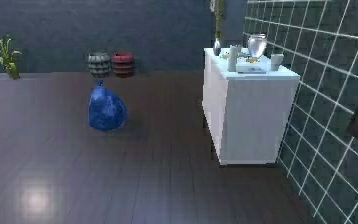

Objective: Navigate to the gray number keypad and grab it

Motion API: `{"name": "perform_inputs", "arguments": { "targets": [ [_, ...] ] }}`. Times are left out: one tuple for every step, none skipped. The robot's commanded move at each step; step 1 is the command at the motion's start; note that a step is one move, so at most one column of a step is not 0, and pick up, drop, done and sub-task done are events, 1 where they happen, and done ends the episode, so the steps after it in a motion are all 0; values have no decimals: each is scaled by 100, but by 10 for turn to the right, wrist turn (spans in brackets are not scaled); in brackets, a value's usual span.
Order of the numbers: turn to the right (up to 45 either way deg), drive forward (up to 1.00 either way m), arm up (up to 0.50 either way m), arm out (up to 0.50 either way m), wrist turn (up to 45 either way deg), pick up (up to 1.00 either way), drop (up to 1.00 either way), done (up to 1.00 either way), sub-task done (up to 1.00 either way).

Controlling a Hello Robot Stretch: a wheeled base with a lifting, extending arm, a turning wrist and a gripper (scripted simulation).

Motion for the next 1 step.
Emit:
{"name": "perform_inputs", "arguments": {
  "targets": [
    [-450,0,0,0,0,0,0,0,0]
  ]
}}
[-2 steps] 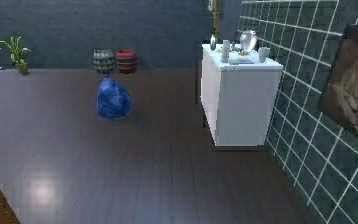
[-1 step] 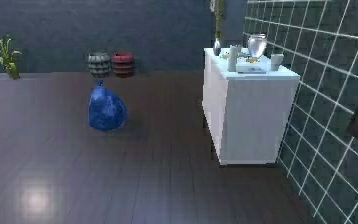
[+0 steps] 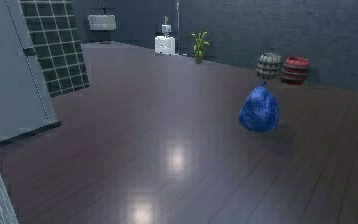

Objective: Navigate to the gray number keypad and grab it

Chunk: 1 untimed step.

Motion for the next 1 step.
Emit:
{"name": "perform_inputs", "arguments": {
  "targets": [
    [-180,0,0,0,0,0,0,0,0]
  ]
}}
